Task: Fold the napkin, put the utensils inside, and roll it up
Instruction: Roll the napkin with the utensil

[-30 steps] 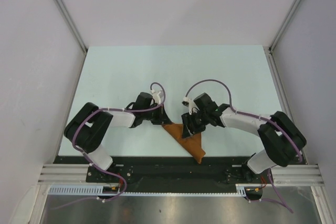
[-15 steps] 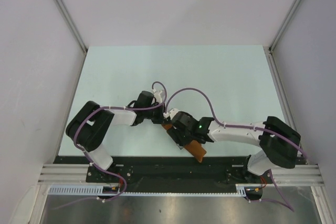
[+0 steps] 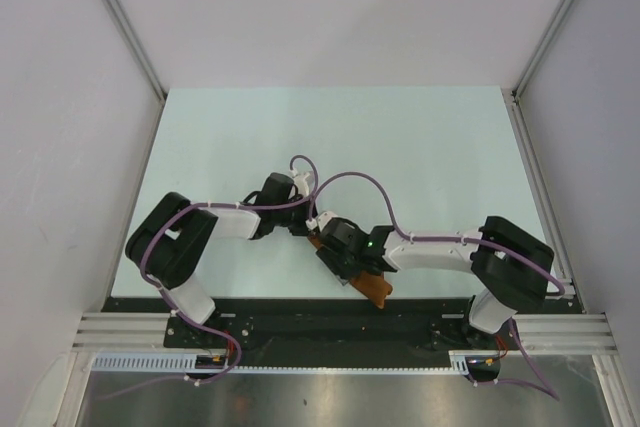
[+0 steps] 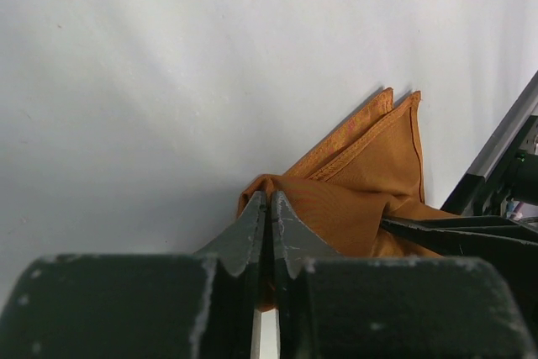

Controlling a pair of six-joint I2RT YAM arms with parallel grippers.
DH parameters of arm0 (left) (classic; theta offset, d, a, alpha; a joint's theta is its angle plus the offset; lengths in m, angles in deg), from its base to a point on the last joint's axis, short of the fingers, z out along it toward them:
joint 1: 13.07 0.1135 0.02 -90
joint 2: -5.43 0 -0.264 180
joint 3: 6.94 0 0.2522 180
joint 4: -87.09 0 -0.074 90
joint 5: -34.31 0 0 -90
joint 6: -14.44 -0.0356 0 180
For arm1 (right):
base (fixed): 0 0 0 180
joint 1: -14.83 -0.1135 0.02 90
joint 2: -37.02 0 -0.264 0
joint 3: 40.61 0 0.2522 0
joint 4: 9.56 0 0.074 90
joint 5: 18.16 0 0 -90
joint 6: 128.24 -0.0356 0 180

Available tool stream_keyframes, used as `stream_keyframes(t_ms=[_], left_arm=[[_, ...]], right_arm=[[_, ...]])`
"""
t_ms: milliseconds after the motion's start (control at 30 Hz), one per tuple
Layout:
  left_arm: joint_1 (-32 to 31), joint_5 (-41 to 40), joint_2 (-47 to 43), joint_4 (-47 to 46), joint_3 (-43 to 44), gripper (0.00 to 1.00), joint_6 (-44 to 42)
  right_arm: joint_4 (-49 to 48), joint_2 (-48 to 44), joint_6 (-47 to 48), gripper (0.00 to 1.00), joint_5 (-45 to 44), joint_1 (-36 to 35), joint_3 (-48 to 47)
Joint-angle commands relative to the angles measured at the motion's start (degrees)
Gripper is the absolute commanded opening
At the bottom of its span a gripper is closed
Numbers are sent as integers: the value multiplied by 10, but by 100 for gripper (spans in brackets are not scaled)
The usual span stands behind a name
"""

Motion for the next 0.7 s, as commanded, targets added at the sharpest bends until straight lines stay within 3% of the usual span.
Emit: stream_keyframes(t_ms=[0, 100, 133, 267, 367, 500, 667], left_arm=[[-6, 2, -18, 3, 23, 14, -6], [-4, -5, -33, 10, 31, 22, -5], [-2, -9, -37, 15, 33, 26, -4], [11, -24, -66, 30, 36, 63, -6], [24, -45, -104, 37, 21, 73, -16], [27, -63, -150, 30, -9, 76, -31], [27, -33, -144, -16, -48, 75, -10]], right_arm=[[-8, 34, -36, 55, 23, 18, 35], [-12, 39, -46, 48, 42, 25, 47], [-12, 41, -49, 39, 47, 25, 50], [-30, 39, -50, 20, 91, 43, 62], [-64, 17, -55, 13, 177, 74, 80], [-112, -11, -57, 8, 310, 129, 98], [-160, -11, -65, 4, 443, 195, 125]])
